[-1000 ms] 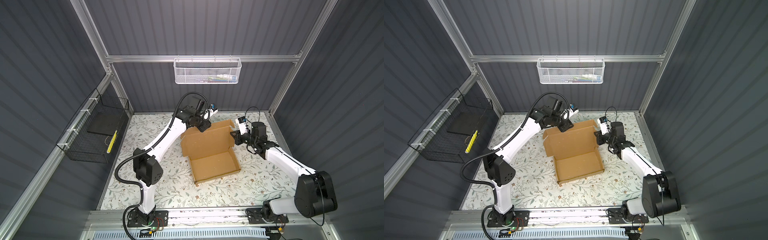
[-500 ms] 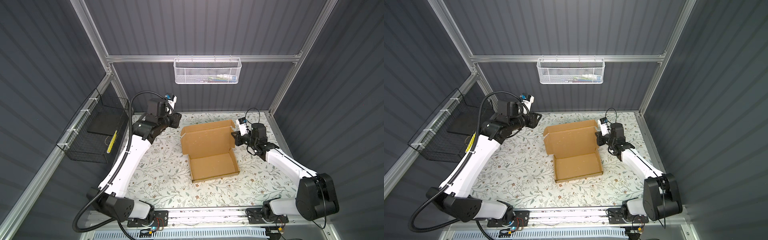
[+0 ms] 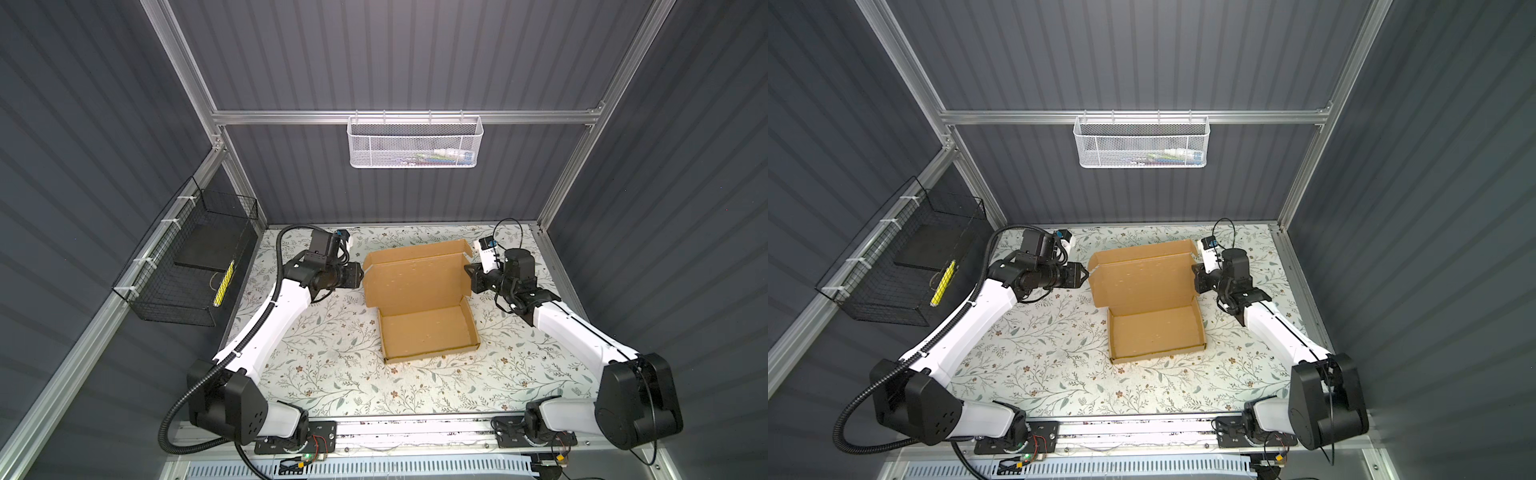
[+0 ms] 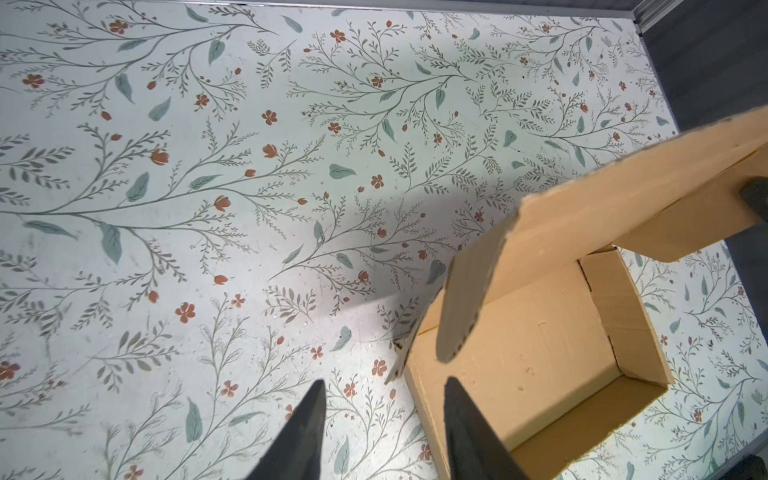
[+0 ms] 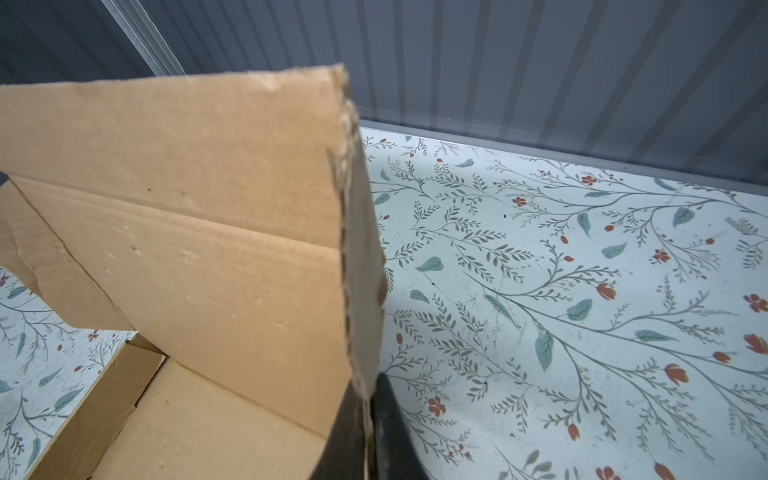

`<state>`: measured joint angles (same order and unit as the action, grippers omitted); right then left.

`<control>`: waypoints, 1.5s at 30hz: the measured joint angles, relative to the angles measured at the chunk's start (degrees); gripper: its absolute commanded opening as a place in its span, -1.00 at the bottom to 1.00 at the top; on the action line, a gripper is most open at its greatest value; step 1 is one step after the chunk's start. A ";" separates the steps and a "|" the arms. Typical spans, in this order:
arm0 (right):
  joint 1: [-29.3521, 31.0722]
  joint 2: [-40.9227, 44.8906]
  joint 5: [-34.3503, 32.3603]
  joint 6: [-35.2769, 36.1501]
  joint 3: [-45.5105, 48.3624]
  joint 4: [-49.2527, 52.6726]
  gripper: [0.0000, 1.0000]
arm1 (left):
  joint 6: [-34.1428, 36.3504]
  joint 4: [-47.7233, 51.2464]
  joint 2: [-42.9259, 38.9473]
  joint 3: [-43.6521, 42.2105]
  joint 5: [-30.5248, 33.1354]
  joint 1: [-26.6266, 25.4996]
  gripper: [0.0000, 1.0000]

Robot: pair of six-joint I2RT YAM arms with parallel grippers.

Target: Fold the paper box

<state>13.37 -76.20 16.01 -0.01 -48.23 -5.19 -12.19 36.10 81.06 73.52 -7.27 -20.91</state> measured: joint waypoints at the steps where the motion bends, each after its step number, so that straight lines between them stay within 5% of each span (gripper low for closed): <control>1: 0.02 0.17 -0.11 0.00 0.24 -0.11 -0.81 | -0.28 -1.42 0.35 -0.70 -0.66 0.00 -0.07; 11: 0.09 0.76 -0.85 -0.24 0.98 -0.55 -0.81 | -1.90 -9.49 2.64 -3.32 -4.17 0.00 -0.15; 27: 1.05 0.76 -2.19 -2.12 0.98 -1.79 -0.75 | -3.28 -13.46 5.77 -3.41 -8.04 0.00 -0.86; 37: 1.27 0.72 -2.80 -2.58 0.98 -2.08 -0.52 | -0.92 -13.46 5.86 -3.41 -8.52 0.00 -0.98; 45: 1.25 -1.88 -2.99 -2.51 0.11 -2.03 -0.52 | 3.19 -12.83 6.10 -2.89 -9.53 0.00 -1.00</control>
<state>14.61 -78.08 13.02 -2.52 -48.12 -7.22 -8.99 23.27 87.15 70.63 -16.80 -20.91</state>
